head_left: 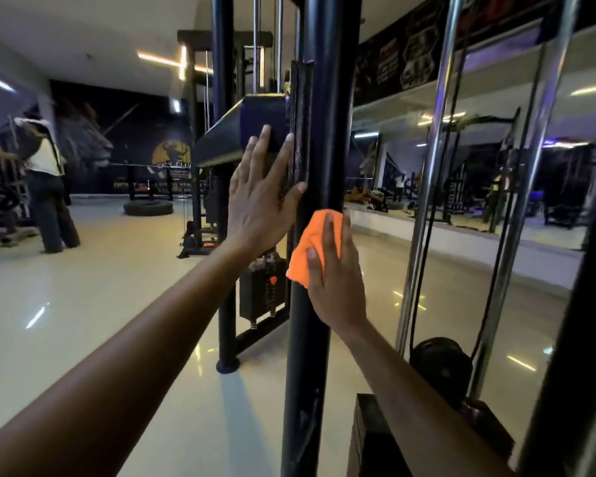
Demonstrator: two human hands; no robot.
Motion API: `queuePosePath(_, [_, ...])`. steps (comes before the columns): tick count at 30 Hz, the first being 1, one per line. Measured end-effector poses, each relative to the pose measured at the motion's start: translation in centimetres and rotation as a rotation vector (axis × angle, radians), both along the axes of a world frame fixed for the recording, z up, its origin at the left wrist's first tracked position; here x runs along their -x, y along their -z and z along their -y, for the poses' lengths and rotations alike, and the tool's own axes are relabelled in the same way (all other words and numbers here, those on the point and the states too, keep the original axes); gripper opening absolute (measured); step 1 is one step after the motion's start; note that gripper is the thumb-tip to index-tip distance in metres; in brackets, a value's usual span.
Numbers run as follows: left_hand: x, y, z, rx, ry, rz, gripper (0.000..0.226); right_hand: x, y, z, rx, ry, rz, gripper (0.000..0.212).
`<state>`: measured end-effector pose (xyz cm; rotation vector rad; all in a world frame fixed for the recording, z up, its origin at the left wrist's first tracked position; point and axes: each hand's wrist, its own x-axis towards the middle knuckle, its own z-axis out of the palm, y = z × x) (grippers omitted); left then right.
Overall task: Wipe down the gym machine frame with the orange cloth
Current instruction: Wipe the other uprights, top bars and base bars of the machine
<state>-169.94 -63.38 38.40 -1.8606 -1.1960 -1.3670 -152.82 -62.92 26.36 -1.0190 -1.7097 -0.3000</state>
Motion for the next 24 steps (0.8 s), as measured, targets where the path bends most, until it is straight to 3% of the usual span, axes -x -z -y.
queuePosePath(2, [-0.7,0.8,0.4,0.038,0.035,0.128,0.091,-0.5,2.8,0.4,0.076,0.011,-0.014,0.066])
queuePosePath(5, [-2.4,1.6,0.3,0.179,0.052,0.413,0.094,0.0,0.7,-0.2,0.074,0.094,-0.045,0.065])
queuePosePath(9, [-3.1,1.3,0.3,0.589,0.528,0.719,0.060,1.4,-2.2,-0.8,0.009,0.107,-0.087,0.066])
queuePosePath(14, [-2.8,2.5,0.4,0.637,0.704,0.719,0.024,1.3,5.8,-0.1,0.010,0.092,0.001,0.069])
queuePosePath(18, [-2.0,3.1,1.0,0.732,0.778,0.708,0.042,1.2,8.4,0.5,0.060,0.075,0.018,0.070])
queuePosePath(24, [-1.7,3.2,1.6,0.781,0.797,0.679,0.064,1.3,0.7,0.4,0.009,0.037,-0.062,0.065])
